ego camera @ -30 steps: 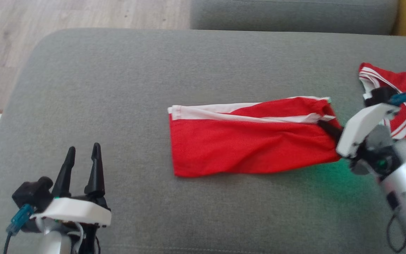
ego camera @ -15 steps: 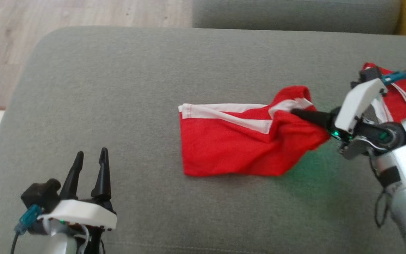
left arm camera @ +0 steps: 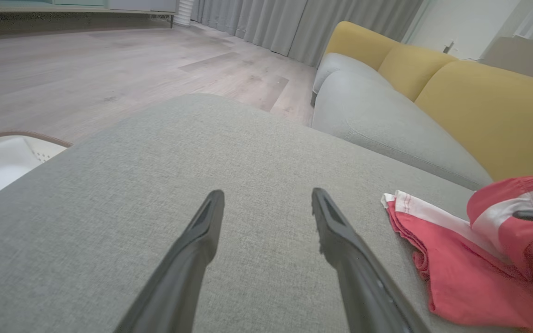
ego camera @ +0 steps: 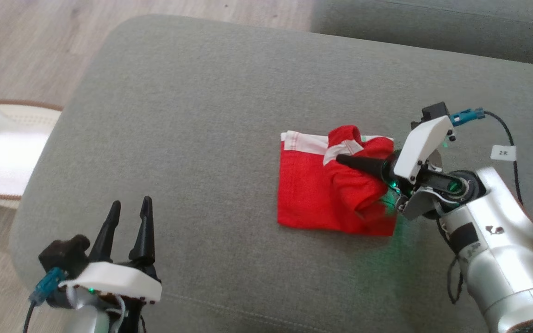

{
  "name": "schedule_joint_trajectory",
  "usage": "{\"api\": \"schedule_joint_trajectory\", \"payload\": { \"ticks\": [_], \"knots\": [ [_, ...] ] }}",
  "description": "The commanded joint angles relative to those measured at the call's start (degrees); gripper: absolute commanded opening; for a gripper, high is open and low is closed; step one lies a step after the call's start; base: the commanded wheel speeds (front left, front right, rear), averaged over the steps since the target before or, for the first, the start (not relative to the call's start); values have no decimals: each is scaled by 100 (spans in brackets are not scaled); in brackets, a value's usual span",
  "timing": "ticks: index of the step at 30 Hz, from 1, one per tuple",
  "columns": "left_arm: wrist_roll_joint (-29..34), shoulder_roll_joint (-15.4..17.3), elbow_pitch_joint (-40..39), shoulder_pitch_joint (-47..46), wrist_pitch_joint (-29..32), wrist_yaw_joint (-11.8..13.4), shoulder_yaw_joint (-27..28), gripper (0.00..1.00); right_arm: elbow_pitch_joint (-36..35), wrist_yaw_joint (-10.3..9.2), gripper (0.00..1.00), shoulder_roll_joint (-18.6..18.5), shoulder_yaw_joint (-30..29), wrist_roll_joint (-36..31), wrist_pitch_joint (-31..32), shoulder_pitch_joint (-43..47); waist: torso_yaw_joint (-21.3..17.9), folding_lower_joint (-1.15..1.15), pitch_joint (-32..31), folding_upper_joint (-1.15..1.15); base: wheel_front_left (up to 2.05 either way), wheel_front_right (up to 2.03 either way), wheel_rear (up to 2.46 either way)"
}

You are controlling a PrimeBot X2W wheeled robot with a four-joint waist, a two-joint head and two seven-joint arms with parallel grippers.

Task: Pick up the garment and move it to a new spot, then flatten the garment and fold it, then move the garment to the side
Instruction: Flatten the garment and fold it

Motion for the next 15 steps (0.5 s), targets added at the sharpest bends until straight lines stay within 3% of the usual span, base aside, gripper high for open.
{"api": "schedule_joint_trajectory", "payload": {
  "ticks": [1, 12, 13, 15],
  "knots": [
    [-31, 14, -151, -305, -70, -31, 187, 100, -153, -4, 0, 94, 70, -31, -68, -359, 82, 0, 27, 0, 0, 0, 0],
    [-38, -5, -90, -331, -70, -34, 241, 100, 424, -4, 0, 326, 257, -368, -881, -594, 163, 0, 44, 0, 0, 0, 0],
    [-41, -6, -80, -341, -70, -34, 245, 100, 472, -4, 12, 339, 300, -409, -948, -623, 150, 0, 47, 0, 0, 0, 0],
    [-46, -8, -65, -359, -70, -34, 262, 100, 552, -4, 87, 364, 355, -414, -1031, -665, 117, 0, 48, 0, 0, 0, 0]
  ]
}}
